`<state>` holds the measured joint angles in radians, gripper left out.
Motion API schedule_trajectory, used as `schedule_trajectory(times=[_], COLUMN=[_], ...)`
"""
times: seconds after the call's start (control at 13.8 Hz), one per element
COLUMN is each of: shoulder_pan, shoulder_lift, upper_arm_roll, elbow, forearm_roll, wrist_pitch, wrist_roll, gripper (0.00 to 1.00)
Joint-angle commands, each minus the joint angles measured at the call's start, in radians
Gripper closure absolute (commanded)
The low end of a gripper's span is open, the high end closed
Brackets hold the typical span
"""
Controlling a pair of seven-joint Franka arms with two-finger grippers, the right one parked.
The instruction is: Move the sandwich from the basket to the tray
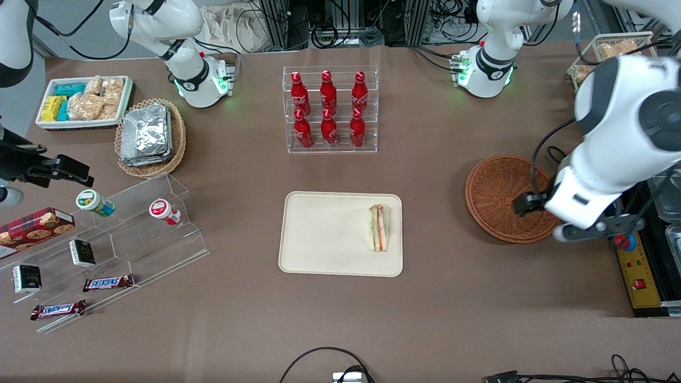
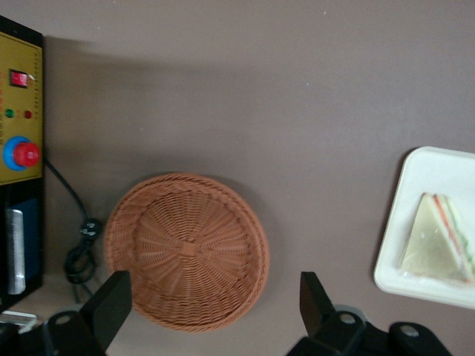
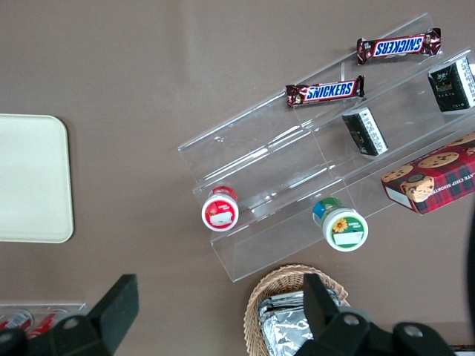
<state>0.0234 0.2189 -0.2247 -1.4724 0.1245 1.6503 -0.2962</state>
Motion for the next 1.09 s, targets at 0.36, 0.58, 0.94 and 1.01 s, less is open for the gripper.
schedule_trajectory(times=[0.36, 0.58, 0.94, 1.01], shoulder_pan=[0.013, 0.004, 0.004, 0.004], shoulder_lift=[-0.274, -0.314, -0.323, -0.323], upper_arm_roll=[0.042, 0.11, 0.117, 0.114], elbow=[-0.189, -0.186, -0.178, -0.178], forearm_roll=[-0.037, -0.075, -0.08, -0.08], wrist_pitch=[-0.038, -0.102, -0.152, -0.155], wrist_roll=[0.163, 0.264, 0.276, 0.272], gripper=[0.0, 0.0, 0.0, 0.0])
